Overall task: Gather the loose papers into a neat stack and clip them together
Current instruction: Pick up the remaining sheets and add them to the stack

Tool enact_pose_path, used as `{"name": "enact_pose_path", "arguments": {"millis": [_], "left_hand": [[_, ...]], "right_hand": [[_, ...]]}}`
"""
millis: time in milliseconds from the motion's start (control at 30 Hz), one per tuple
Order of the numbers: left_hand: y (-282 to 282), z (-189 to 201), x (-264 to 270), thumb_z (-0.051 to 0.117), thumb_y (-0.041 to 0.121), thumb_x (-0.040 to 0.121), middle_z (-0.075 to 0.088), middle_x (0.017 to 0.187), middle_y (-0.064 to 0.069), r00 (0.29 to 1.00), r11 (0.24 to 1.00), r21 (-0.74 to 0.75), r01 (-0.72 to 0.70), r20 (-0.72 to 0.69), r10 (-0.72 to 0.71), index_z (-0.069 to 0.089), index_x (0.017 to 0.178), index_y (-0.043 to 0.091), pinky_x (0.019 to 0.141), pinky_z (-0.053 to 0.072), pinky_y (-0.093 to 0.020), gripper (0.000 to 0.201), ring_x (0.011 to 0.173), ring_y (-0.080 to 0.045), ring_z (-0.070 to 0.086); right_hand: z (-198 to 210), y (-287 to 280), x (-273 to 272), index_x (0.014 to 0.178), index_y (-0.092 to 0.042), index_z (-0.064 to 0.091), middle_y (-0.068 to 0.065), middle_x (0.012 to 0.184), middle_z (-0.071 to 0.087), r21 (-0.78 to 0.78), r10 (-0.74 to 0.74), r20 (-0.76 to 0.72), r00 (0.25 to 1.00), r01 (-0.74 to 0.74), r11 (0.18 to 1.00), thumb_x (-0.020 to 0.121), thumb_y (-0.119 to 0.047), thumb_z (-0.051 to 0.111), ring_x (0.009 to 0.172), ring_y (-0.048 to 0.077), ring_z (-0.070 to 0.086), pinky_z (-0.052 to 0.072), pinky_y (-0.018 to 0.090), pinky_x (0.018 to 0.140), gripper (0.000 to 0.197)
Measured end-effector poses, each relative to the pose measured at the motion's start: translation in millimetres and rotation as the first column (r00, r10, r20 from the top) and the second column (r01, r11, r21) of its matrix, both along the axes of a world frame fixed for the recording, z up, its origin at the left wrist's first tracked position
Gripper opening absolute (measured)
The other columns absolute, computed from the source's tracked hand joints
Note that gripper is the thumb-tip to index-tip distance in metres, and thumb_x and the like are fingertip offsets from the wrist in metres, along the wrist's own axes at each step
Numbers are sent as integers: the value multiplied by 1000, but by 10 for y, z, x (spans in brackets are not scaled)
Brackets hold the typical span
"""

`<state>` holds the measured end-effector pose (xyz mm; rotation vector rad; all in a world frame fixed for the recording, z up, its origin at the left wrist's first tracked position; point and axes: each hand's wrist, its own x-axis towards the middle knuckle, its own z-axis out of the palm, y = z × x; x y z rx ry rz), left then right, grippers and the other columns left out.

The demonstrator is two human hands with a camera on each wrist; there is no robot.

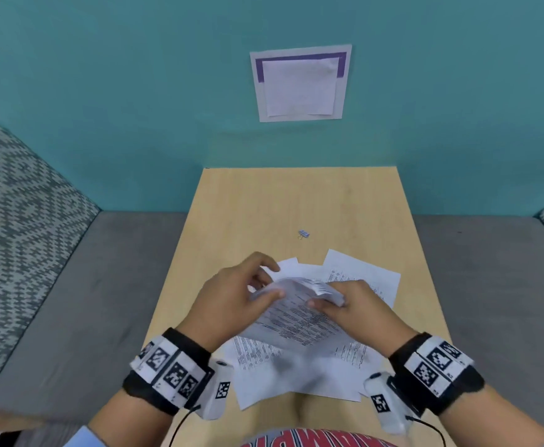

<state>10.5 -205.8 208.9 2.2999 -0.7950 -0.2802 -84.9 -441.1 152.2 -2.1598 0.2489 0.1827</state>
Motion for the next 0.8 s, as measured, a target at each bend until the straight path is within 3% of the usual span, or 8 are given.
{"name": "enact_pose_path", "arguments": {"millis": [133, 267, 367, 467, 600, 700, 767, 800], "left_hand": [[319, 43, 122, 90, 30, 81, 78, 84, 11, 965, 984, -156, -91, -258, 48, 77, 87, 30, 71, 52, -21, 14, 76, 0, 68], [318, 52, 14, 94, 9, 74, 79, 90, 5, 902, 864, -463, -195, -430, -26, 80, 87, 21, 73, 55, -19, 23, 81, -7, 70], [190, -317, -67, 96, 5, 70, 80, 105, 5, 848, 890, -387, -240, -529, -2, 78, 104, 19, 80, 58, -20, 41, 93, -8, 74], [94, -791, -156, 93, 11, 77, 82, 111, -4, 794, 924, -241, -297, -600, 99, 79, 110, 18, 88, 61, -28, 37, 103, -19, 78], [36, -985, -161, 88, 27, 85, 84, 106, -5, 780, 899, -199, -391, -590, 209, 80, 109, 23, 95, 62, -50, 25, 101, -22, 79], [-9, -928, -155, 87, 28, 86, 84, 100, -3, 794, 865, -259, -430, -565, 225, 81, 98, 29, 92, 64, -43, 14, 93, -13, 80], [1, -926, -159, 90, 25, 82, 85, 101, 7, 789, 852, -292, -434, -579, 204, 81, 103, 29, 92, 63, -34, 22, 97, -9, 80], [23, -956, -169, 92, 27, 80, 84, 104, 8, 780, 863, -276, -422, -597, 190, 81, 107, 27, 94, 62, -35, 30, 100, -10, 80]], "right_hand": [[200, -179, -162, 91, -11, 80, 14, 86, 81, 317, -120, -14, 993, 119, 941, 89, -39, 80, 75, 10, 70, 57, 37, 74, 28], [395, -255, -223, 107, -17, 81, -1, 102, 84, 501, -188, 8, 982, 159, 851, 83, -20, 85, 95, 12, 79, 62, 26, 86, 24], [195, -230, -215, 110, -20, 80, -5, 106, 83, 420, -147, -1, 989, 134, 898, 81, -19, 87, 101, 9, 78, 60, 23, 89, 30], [-208, -179, -242, 107, -25, 80, -4, 104, 83, 346, -206, -79, 975, 220, 912, 73, -55, 86, 102, 14, 78, 59, 39, 98, 46], [-515, -111, -210, 111, -21, 76, 25, 105, 77, 329, -289, -120, 950, 313, 891, 66, -75, 81, 100, 41, 74, 58, 55, 92, 70], [-513, -113, -190, 107, -5, 72, 11, 56, 66, 347, -382, -158, 910, 414, 842, 76, -60, 84, 46, 23, 62, 55, 30, 53, 64], [-520, -86, -204, 98, 1, 66, 4, 45, 49, 331, -422, -181, 888, 459, 824, 75, -62, 83, 40, 14, 41, 40, 26, 49, 69], [-568, -62, -219, 98, 0, 69, 12, 49, 56, 341, -414, -182, 892, 452, 824, 74, -64, 83, 45, 15, 46, 43, 28, 52, 70]]}}
